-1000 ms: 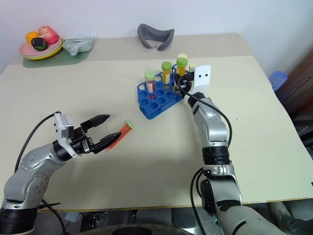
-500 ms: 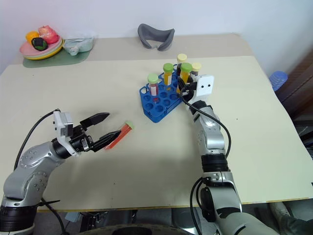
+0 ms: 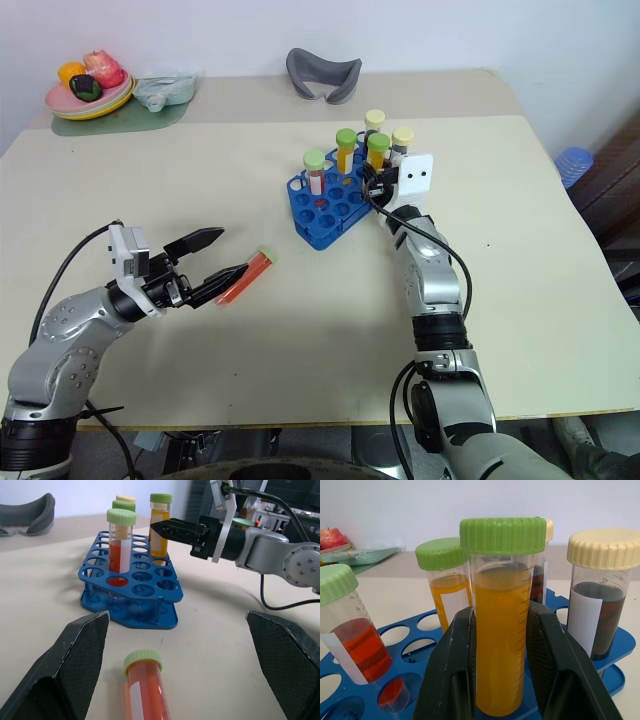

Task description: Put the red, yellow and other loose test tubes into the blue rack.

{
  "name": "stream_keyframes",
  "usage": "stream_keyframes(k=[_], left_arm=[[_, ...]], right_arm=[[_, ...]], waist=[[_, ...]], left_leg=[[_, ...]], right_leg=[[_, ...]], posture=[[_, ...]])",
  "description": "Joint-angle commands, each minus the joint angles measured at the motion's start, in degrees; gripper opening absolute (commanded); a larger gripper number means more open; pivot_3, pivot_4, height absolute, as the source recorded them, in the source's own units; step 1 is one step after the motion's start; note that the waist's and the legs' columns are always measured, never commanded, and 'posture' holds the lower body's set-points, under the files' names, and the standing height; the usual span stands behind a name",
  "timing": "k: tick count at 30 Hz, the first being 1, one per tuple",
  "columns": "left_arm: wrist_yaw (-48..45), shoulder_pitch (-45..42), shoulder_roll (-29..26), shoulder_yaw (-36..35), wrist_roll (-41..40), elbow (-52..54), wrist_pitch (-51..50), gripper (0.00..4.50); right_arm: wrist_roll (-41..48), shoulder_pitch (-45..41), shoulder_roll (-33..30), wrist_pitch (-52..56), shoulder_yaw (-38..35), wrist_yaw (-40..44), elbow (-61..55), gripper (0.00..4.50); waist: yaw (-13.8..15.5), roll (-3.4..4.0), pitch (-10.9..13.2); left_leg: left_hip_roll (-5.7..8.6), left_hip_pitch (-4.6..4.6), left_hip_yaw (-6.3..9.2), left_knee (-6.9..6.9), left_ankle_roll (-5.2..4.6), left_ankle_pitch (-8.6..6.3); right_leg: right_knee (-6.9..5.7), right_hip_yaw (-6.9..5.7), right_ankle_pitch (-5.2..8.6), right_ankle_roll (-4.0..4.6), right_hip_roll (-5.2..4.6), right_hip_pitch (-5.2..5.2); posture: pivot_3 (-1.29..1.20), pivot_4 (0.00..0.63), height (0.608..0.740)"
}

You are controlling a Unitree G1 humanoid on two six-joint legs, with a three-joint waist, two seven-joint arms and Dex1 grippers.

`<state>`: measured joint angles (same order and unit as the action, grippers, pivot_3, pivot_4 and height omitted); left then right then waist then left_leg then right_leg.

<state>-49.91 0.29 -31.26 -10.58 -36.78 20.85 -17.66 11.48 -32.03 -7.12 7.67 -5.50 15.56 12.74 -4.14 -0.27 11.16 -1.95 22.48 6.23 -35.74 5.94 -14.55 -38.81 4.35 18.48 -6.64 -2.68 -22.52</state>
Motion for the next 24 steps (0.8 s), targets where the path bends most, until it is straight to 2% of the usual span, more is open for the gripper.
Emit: stream_keyframes(k=[1, 5, 9, 13, 19, 24], left_arm=[[-0.1, 0.0, 0.0, -1.1, -0.4, 0.8, 1.2, 4.50], [-0.2, 0.1, -0.2, -1.2, -0.5, 0.7, 1.2, 4.50], [-0.2, 0.2, -0.3, -1.2, -0.6, 0.7, 1.2, 4.50], [-0.5, 0.2, -0.3, -1.1, -0.6, 0.5, 1.2, 4.50], [-1.6, -0.8, -0.7, -1.0, -0.5, -0.9, 1.4, 4.50], [-2.6, -2.4, -0.8, -0.7, -0.3, -2.7, 1.7, 4.50]], right_arm=[[0.6, -0.6, 0.0, 1.0, 1.1, 1.0, -4.1, 2.19], [1.7, 0.6, -0.1, 5.2, 2.4, 2.3, -7.7, 4.10], [2.9, 1.9, -1.2, 10.8, 3.2, 3.0, -13.3, 4.10], [6.4, 4.2, -4.1, 21.2, 2.1, 3.6, -23.1, 4.10], [14.7, 12.1, -13.9, 36.6, 0.5, 9.0, -37.8, 4.10], [16.2, 18.1, -18.8, 40.1, -0.3, 10.5, -41.0, 4.10]], waist=[[0.0, 0.00, 0.0], [0.1, 0.00, 0.0], [0.2, 0.00, 0.0], [0.2, 0.00, 0.0], [0.4, -0.02, 0.0], [0.5, -0.04, 0.0]], left_leg=[[0.00, 0.00, 0.00, 0.00, 0.00, 0.00], [0.00, 0.00, 0.00, 0.04, 0.00, 0.00], [0.00, 0.01, 0.00, 0.05, 0.00, 0.00], [0.00, 0.01, 0.00, 0.12, 0.00, 0.00], [0.00, 0.02, 0.02, 0.26, 0.00, 0.00], [0.00, 0.02, 0.01, 0.33, 0.00, 0.00]], right_leg=[[0.00, 0.00, 0.00, 0.00, 0.00, 0.00], [0.01, 0.00, 0.00, 0.00, 0.00, -0.02], [0.09, -0.01, 0.00, 0.00, 0.00, 0.01], [0.17, -0.01, 0.00, 0.00, 0.00, 0.01], [0.43, -0.03, 0.00, 0.00, -0.02, 0.09], [0.57, -0.05, -0.01, -0.01, -0.02, 0.12]], posture=[[0.00, 0.150, 0.740], [0.00, 0.150, 0.740], [0.00, 0.150, 0.740], [0.00, 0.150, 0.740], [0.00, 0.150, 0.740], [0.00, 0.150, 0.740]])
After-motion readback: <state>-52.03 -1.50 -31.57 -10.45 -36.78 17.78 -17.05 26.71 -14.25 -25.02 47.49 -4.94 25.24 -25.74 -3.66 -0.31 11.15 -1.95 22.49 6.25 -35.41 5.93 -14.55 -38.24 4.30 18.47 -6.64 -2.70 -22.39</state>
